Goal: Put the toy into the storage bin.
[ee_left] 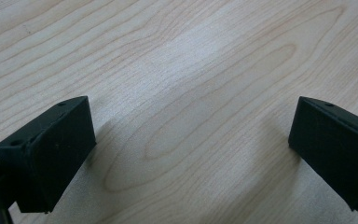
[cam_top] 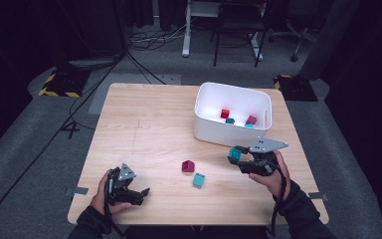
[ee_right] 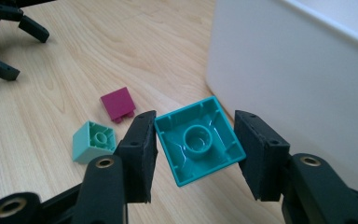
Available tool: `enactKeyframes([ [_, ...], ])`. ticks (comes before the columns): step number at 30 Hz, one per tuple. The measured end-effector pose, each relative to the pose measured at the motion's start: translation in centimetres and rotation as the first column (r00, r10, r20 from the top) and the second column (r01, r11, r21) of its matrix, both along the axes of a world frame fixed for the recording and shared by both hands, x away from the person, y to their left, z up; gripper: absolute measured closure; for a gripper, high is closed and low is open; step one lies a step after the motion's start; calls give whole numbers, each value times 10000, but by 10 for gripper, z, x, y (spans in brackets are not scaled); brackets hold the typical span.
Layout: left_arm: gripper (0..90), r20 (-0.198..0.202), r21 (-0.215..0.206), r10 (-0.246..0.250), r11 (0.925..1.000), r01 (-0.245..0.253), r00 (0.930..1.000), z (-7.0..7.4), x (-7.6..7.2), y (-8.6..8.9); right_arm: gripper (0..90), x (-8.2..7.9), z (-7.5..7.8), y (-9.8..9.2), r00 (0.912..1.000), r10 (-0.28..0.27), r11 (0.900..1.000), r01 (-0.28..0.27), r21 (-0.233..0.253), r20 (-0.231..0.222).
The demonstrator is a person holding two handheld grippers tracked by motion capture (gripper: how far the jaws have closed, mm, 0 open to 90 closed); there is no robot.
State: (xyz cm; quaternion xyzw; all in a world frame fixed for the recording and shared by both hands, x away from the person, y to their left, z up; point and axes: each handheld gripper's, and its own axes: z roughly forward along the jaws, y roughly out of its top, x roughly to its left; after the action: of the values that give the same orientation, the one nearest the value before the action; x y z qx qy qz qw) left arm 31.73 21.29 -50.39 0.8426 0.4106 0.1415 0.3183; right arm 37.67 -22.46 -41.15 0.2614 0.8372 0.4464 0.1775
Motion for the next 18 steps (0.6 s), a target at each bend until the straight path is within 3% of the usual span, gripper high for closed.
enactKeyframes([
  [9,6,21,3,7,10000,-7,10000,0,0,0,512,2,27,-6,9989,-146,9998,150,-107,441],
  [18,6,14,-9,7,10000,-7,10000,0,0,0,512,6,52,-10,9973,-167,9998,160,111,712],
])
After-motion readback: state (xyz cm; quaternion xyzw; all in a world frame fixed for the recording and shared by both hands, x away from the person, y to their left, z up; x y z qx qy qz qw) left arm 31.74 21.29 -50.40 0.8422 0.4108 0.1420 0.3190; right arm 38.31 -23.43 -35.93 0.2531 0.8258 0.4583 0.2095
